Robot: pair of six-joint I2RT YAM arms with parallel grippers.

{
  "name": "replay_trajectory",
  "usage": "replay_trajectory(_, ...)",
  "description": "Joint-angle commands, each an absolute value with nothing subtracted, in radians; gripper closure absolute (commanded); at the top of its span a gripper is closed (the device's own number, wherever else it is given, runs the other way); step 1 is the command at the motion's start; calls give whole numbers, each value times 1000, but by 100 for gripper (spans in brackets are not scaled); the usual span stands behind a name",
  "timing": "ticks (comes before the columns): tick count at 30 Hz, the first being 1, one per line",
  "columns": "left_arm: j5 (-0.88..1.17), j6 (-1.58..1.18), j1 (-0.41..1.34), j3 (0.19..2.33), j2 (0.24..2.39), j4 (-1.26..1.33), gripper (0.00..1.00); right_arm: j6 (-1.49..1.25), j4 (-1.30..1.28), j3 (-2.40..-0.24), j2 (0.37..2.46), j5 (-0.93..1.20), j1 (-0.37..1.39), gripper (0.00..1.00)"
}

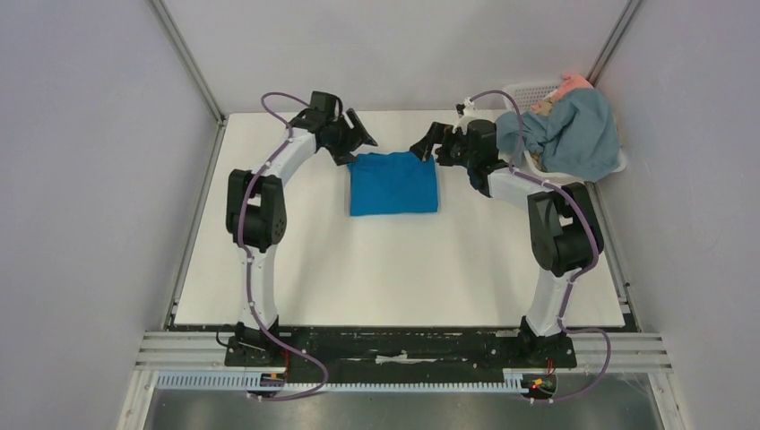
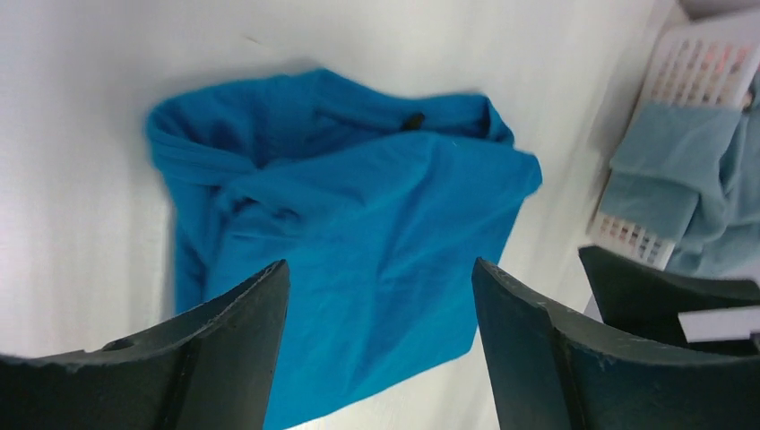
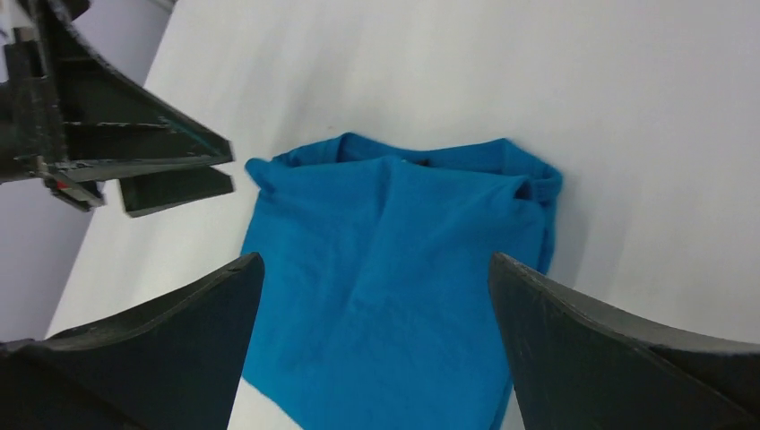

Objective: Fold and stack the t-shirts
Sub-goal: Smooth out wrinkles on the folded tshirt

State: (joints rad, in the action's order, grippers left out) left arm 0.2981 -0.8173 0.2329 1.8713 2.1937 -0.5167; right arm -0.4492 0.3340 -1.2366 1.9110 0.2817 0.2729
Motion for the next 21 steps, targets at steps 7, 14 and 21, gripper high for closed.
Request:
replay_trajectory(7, 282, -693, 305, 2100, 2337, -616, 18, -563, 522, -1354, 2082, 521, 282, 2)
replay_trajectory(14, 287, -724, 265, 2212, 2503, -627, 18, -536, 506, -1490, 2270, 520, 271, 2)
replay_trajectory(21, 334, -736, 237, 2242, 2578, -638, 18, -507, 437, -1528, 2344, 465, 259, 2)
